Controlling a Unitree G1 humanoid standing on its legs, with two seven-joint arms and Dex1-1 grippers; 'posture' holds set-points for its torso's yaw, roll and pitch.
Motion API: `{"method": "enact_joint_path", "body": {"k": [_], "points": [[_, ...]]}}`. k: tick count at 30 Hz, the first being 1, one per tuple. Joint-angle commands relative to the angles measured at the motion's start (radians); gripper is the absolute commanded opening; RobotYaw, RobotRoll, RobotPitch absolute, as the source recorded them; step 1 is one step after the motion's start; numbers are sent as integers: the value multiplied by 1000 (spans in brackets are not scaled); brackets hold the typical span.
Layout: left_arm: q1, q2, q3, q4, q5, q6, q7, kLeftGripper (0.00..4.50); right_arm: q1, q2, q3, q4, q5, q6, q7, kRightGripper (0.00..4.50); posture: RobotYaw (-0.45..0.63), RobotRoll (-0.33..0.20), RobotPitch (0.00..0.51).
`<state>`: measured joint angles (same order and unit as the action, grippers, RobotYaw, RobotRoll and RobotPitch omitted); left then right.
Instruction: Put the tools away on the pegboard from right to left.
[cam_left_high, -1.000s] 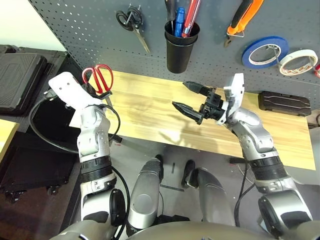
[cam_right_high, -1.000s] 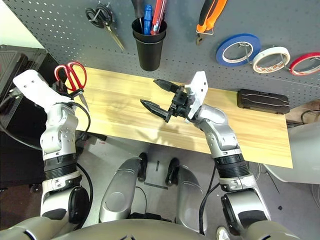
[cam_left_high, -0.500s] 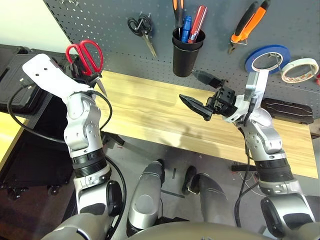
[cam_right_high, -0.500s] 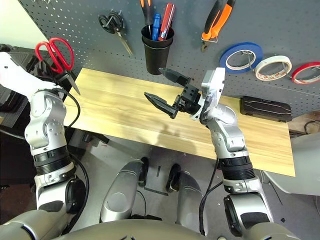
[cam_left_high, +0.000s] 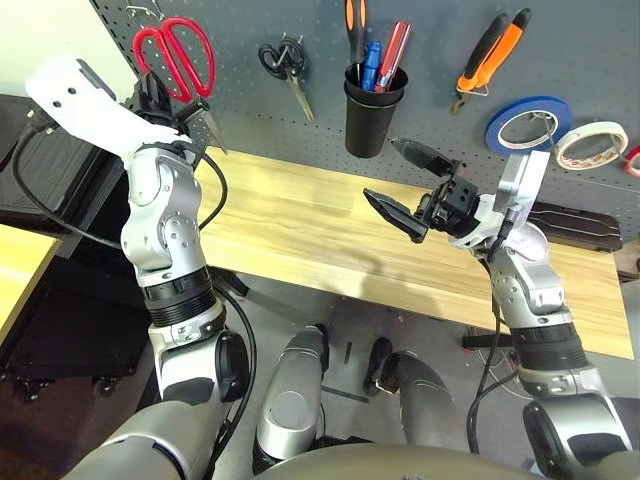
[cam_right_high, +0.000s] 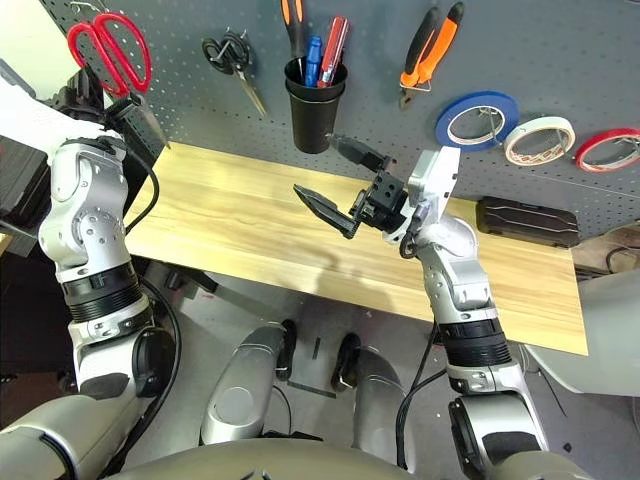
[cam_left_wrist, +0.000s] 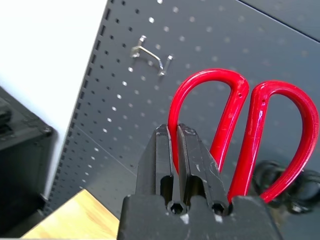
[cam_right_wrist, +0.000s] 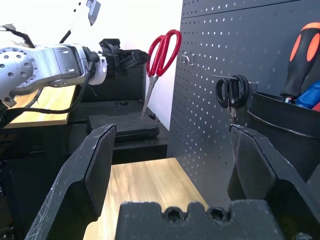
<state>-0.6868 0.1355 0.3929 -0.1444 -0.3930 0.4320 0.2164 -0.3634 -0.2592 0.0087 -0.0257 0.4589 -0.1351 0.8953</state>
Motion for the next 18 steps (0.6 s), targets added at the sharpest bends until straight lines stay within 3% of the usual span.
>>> {"method": "enact_joint_path", "body": {"k": [1,18], "points": [[0,-13,-47,-7,-25,24,-44,25,12,-10,-22,-4,-9,-19,-18,4500,287,0,173],[-4,-50,-111,40,-39,40,-101,25,22,-4,-24,-1,-39,-42,-72,4500,244,0,176]]}}
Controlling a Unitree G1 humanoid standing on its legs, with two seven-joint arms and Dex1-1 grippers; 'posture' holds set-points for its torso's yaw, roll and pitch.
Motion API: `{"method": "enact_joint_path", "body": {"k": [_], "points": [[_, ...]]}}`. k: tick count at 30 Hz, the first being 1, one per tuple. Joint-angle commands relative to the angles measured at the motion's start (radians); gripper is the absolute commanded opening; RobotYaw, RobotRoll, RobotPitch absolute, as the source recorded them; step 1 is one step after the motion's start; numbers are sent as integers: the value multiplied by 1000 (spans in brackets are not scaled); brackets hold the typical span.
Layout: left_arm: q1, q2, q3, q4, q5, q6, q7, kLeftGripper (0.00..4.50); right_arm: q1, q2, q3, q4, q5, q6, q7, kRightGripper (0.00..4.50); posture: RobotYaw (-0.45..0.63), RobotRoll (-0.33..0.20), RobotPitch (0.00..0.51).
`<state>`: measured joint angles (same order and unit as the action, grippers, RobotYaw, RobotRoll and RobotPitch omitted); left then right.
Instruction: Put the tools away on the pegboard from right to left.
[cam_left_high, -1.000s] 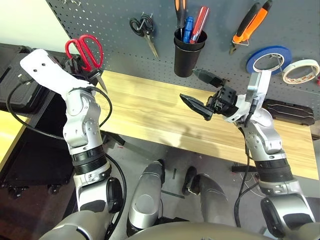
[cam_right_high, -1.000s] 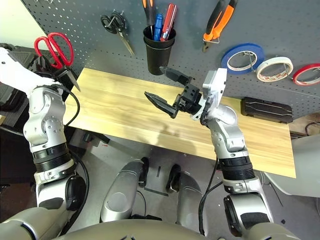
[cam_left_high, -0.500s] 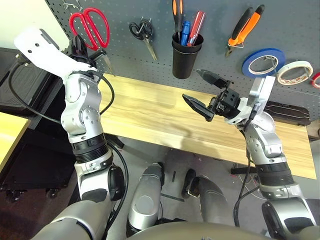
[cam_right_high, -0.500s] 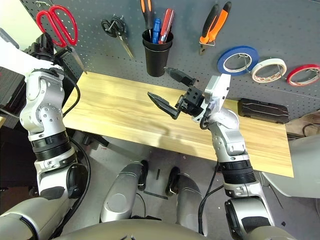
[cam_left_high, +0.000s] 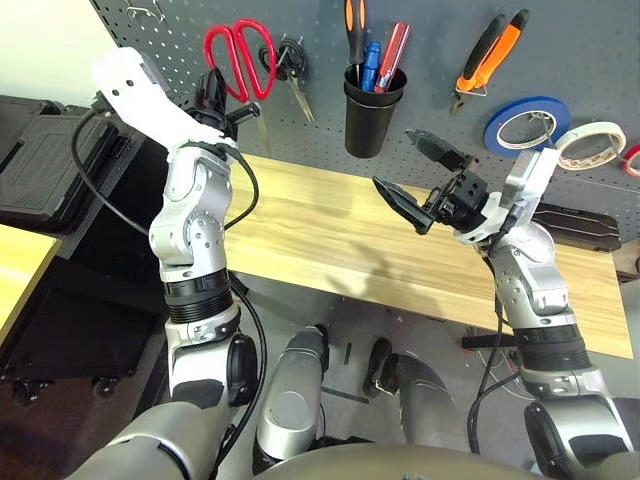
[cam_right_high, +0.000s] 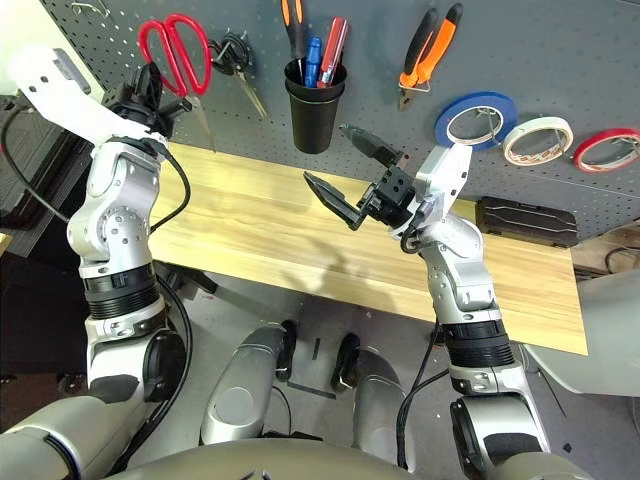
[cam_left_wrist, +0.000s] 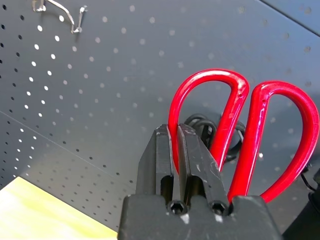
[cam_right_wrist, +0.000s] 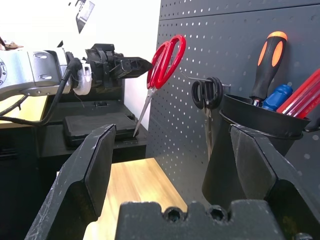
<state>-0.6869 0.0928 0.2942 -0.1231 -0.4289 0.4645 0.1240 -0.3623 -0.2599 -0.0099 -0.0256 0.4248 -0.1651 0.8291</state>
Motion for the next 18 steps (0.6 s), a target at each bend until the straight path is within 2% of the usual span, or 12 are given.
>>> {"method": "enact_joint_path", "body": {"k": [1,18], "points": [[-4,-6,-13,24,0,7,-8,25,22,-4,-5,-4,-5,-11,-8,4500,242,0,177],[-97,34,-41,294,77,-53,-53,25,24,-1,9,-23,-16,6,-37,4500,211,0,189]]}}
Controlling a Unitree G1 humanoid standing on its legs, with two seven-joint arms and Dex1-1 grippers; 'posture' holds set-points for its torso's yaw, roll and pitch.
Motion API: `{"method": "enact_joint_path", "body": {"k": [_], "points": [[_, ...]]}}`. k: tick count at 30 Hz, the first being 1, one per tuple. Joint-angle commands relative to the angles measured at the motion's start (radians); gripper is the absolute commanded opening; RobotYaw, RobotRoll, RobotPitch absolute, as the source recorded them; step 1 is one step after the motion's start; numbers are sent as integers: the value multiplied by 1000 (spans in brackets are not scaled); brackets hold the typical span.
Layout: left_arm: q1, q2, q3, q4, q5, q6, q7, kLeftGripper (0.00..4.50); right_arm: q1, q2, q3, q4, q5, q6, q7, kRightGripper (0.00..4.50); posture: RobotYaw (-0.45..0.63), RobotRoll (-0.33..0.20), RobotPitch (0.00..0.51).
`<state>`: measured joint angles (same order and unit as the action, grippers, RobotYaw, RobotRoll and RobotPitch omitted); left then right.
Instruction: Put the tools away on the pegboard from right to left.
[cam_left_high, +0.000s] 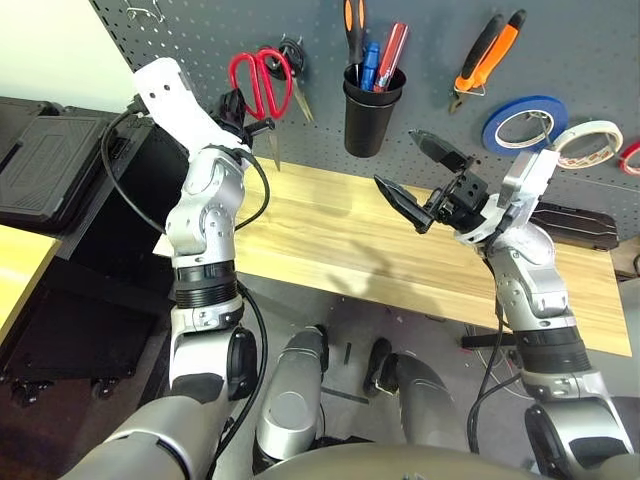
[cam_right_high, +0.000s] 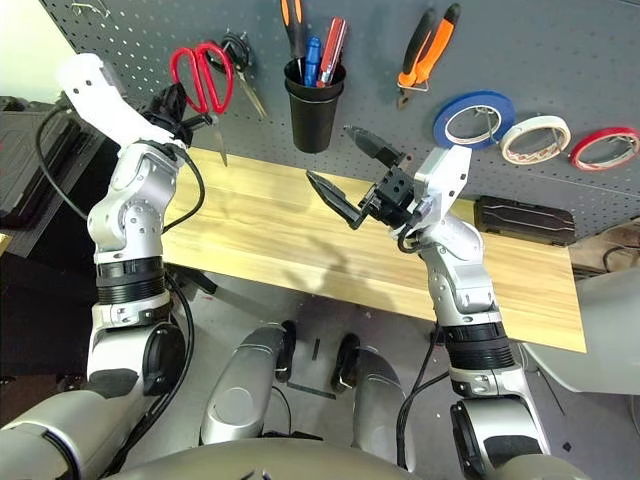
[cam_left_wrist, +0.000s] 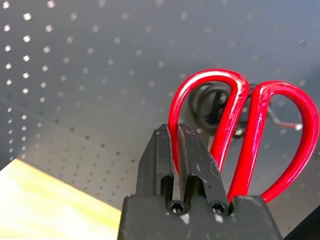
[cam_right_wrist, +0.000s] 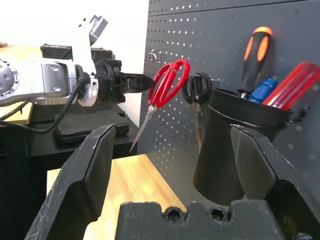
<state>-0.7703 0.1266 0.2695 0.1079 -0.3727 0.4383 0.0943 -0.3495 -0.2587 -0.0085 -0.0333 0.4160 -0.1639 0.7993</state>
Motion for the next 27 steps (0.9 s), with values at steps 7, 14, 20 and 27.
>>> {"method": "enact_joint_path", "body": {"k": [7,14,20,27], "points": [[-56,22,-31,233,63,-93,-69,25,6,10,19,0,-38,-3,-40,4500,198,0,182],[19,62,-80,233,107,-115,-153,2406,5,25,17,21,-67,-22,-71,4500,193,0,172],[206,126,-130,102,137,-135,-263,4483,6,34,-10,90,-139,-52,-174,4500,194,0,162],[376,166,-145,83,208,-423,-351,4483,40,62,-60,202,-202,-110,-323,4500,190,0,146]]}}
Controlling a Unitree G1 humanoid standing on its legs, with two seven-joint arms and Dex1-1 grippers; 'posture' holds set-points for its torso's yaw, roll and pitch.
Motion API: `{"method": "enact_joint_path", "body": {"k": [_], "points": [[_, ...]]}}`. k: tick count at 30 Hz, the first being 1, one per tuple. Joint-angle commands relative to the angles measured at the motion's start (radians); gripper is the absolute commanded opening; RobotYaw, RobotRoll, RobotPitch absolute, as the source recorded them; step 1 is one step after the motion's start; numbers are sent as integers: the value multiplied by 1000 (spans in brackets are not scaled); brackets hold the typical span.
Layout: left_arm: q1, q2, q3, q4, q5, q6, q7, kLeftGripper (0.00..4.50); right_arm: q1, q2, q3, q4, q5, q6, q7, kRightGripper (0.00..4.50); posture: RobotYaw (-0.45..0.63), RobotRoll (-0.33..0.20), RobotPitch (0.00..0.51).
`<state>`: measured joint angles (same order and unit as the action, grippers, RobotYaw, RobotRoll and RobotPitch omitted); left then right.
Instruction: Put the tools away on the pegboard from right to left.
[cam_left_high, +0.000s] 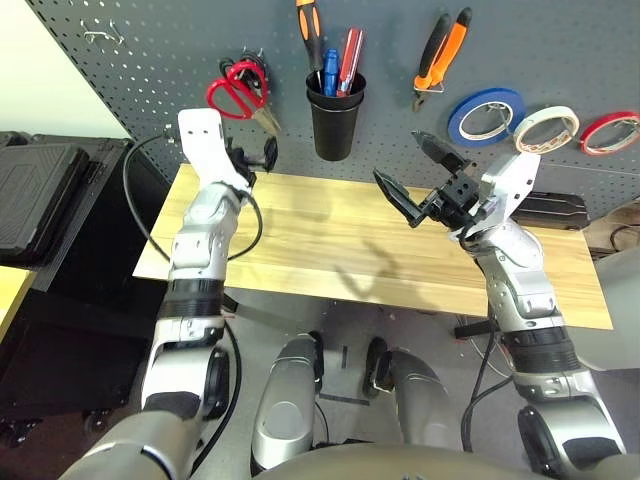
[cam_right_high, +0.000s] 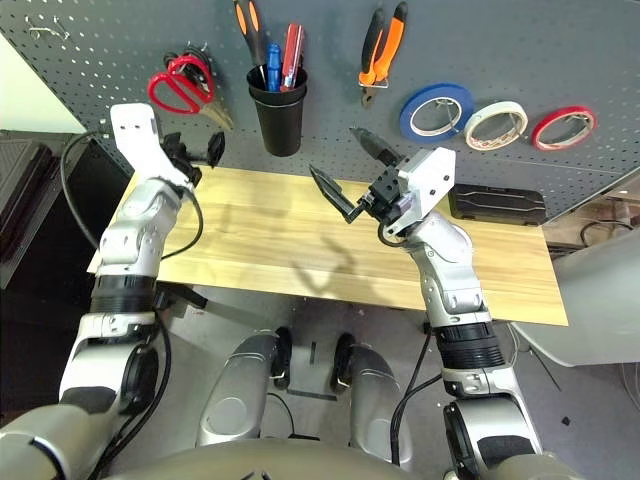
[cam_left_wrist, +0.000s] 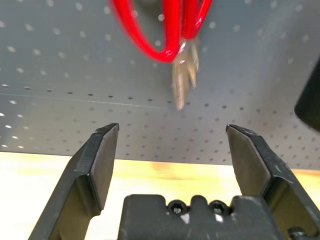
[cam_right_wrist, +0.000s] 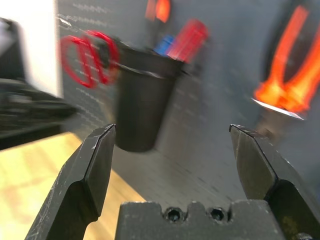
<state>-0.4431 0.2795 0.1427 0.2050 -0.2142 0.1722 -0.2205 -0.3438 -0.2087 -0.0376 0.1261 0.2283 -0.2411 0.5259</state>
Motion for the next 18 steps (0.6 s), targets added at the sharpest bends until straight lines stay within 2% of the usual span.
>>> {"method": "enact_joint_path", "body": {"k": [1,11,18], "points": [[68,8,-8,-12,53,-209,-32,4483,44,12,-35,58,-23,-46,-60,4500,190,0,146],[144,37,79,150,31,-435,-77,4483,77,18,-120,248,-114,-174,-285,4500,164,0,126],[147,69,98,265,27,-513,-128,4483,67,9,-179,355,-135,-225,-416,4500,152,0,123]]}}
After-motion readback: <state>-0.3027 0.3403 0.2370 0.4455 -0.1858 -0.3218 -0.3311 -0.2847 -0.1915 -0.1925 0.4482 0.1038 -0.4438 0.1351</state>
